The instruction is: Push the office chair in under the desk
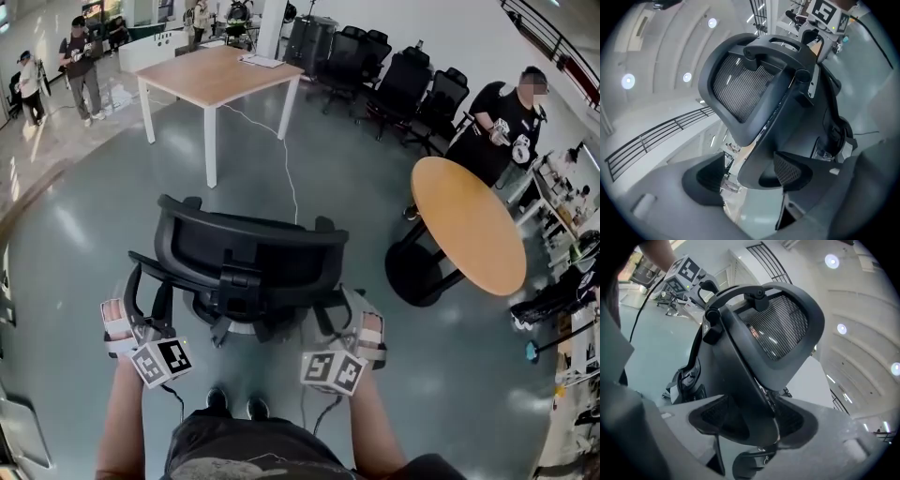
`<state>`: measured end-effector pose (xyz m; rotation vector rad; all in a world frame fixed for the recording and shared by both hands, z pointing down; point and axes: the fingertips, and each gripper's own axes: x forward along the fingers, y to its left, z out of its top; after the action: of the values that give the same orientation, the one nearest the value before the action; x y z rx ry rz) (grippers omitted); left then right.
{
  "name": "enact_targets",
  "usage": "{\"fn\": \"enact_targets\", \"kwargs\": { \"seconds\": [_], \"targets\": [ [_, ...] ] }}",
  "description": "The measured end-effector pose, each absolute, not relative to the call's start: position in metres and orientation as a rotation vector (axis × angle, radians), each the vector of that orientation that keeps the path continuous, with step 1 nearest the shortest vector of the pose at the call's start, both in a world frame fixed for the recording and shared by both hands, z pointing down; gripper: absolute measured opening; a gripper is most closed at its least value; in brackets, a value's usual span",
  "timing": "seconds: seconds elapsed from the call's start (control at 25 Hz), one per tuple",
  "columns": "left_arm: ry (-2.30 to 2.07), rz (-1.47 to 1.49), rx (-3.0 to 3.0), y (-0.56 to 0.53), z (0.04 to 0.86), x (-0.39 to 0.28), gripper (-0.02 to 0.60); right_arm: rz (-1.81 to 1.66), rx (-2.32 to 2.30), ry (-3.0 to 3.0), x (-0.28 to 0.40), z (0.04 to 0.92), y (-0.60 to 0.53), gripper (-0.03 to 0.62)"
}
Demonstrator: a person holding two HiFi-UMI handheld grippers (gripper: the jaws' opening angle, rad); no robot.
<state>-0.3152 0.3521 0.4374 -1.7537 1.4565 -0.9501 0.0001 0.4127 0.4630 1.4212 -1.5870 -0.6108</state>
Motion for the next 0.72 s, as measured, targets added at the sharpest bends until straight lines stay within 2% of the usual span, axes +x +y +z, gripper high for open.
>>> {"fn": "enact_targets", "kwargs": {
  "seconds": [0.24,0.32,0.44,0.72],
  "targets": [
    [1.378,-0.965,-1.751,0.355,0.442,-0.314,0.338,-0.606,1.421,-1.485,0.005,0.469,0.41,0.291],
    [1.373,-0.989,-1.789,0.356,0.451,-0.318,0.361,-0.611,1.412,-1.447,0.007,0.472,0.406,0.291],
    [1.341,-1.03,-1.812,0.351,0.465,-0.321,0.433,-0.62,1.415,-1.414,0.008,0.473,0.401,0.291],
    [1.335,-1.108,-1.712,0.317,0.471,-0.324,0.453,-0.619,1.441,-1.367,0.009,0.472,0.389,0.291]
  ]
}}
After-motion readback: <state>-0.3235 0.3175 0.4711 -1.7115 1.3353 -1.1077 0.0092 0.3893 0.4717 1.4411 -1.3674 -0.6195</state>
